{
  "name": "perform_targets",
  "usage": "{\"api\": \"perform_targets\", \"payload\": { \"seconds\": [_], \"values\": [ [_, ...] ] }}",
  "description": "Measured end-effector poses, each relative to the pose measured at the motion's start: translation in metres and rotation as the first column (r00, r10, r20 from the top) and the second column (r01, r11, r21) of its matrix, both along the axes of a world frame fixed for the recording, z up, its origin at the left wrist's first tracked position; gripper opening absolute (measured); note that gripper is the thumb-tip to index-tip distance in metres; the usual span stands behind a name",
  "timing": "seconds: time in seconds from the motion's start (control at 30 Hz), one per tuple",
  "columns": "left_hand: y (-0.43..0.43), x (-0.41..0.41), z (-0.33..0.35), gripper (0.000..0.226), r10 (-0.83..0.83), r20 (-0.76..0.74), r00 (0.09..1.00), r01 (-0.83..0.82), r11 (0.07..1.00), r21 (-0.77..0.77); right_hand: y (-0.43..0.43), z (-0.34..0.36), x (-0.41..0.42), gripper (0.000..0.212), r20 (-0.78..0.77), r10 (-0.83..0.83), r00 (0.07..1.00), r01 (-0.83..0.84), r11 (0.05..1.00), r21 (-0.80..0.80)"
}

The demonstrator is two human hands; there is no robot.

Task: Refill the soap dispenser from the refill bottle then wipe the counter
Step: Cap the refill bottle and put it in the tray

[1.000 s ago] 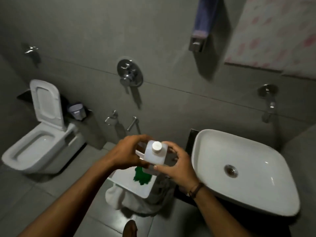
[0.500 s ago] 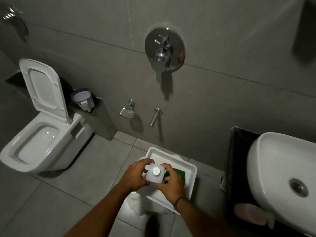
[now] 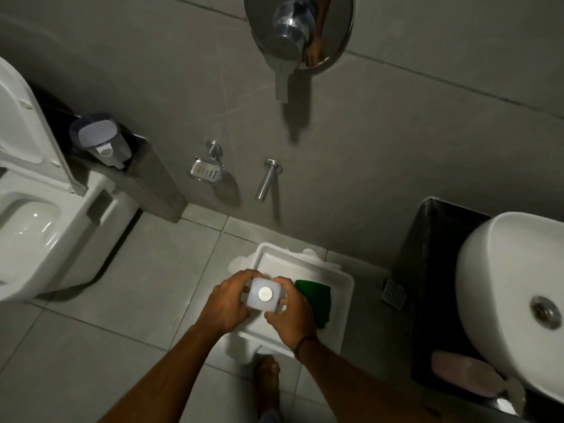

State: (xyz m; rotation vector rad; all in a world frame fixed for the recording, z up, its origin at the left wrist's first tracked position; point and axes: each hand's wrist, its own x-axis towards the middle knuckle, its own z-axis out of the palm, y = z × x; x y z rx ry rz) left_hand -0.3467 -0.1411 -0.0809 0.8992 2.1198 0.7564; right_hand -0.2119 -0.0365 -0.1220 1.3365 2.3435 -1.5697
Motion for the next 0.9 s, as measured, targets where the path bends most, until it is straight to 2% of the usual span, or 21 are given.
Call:
{"api": "perform_targets", "payload": {
  "seconds": [0.33,0.4,0.47,0.57,0.63,0.67,0.73,0.77,0.83,0.9],
  "values": [
    [-0.001,0.002,-0.017,0.053,0.018,0.014,1.0,-0.018,1.0,-0.025,-0.005,-0.015,0.004,0.066,0.012,-0.052,0.999,0.053,0.998,-0.036],
    [0.0,0.003,-0.015,0.059,0.011,0.028,1.0,-0.01,0.999,-0.044,-0.004,-0.017,0.006,0.069,0.0,-0.053,0.999,0.053,0.998,-0.038],
    [0.002,0.008,-0.011,0.074,0.02,0.065,0.998,-0.017,0.998,-0.055,-0.004,-0.019,0.011,0.08,0.006,-0.04,0.999,0.041,0.997,-0.066],
    [-0.005,0.028,-0.005,0.091,0.202,0.098,0.975,-0.201,0.979,-0.019,0.0,-0.02,0.026,0.1,0.037,-0.042,0.998,0.047,0.987,-0.151],
    [-0.021,0.055,-0.005,0.083,0.36,-0.029,0.932,-0.36,0.933,0.03,0.006,-0.025,0.045,0.102,0.095,0.004,0.995,-0.001,0.999,-0.033],
    [-0.03,0.073,-0.007,0.073,0.382,-0.114,0.917,-0.376,0.924,0.069,0.01,-0.028,0.056,0.1,0.133,0.028,0.991,-0.034,0.998,0.049],
    [-0.046,0.109,-0.011,0.055,0.332,-0.177,0.926,-0.315,0.941,0.121,0.02,-0.033,0.076,0.094,0.244,0.087,0.966,-0.14,0.968,0.208],
    [-0.05,0.123,-0.015,0.048,0.256,-0.172,0.951,-0.238,0.964,0.119,0.024,-0.037,0.083,0.092,0.311,0.125,0.942,-0.216,0.937,0.276],
    [-0.048,0.141,-0.028,0.053,0.018,-0.195,0.981,-0.006,0.998,0.06,0.03,-0.044,0.088,0.093,0.418,0.195,0.887,-0.36,0.859,0.363],
    [-0.036,0.15,-0.043,0.065,-0.2,-0.314,0.928,0.192,0.98,-0.054,0.034,-0.053,0.084,0.097,0.452,0.242,0.859,-0.442,0.796,0.414]
  ]
}}
